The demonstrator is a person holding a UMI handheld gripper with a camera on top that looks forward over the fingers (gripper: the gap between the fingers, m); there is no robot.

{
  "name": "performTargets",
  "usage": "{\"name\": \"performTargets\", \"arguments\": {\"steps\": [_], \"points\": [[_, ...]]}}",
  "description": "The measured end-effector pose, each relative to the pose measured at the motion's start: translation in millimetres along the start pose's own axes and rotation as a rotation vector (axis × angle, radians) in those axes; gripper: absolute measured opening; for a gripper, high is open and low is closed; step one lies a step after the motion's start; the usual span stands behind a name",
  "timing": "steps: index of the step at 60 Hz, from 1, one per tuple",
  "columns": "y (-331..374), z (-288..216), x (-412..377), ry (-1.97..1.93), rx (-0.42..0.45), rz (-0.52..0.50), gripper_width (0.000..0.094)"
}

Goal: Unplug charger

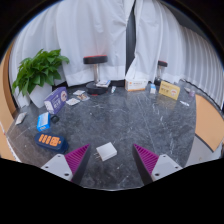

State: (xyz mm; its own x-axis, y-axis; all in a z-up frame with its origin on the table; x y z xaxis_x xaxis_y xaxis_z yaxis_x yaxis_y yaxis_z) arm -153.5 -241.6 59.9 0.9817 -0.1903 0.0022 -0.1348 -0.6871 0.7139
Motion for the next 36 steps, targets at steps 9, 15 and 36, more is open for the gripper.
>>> {"name": "performTargets", "arguments": {"steps": [9, 15, 36], "points": [[61, -1, -13, 0.02, 0.053, 0.034, 0.0851], [101, 7, -21, 0.021, 0.078, 0.062, 0.085], [192, 62, -47, 0.015, 0.093, 0.122, 0.0853]]}}
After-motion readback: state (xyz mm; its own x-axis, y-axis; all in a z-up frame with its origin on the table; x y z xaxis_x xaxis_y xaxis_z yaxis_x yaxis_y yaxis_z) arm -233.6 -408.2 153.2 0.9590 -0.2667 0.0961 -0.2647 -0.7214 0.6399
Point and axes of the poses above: the point between the fingertips, and its own axes, seen from behind it with the camera up: x to the right, z down, y backward, against the way the camera looks, the point moved 2 cm from there along y, backward, against the way the camera looks, and after that the axes turned 8 degrees about -x, right-handed, at the moved point
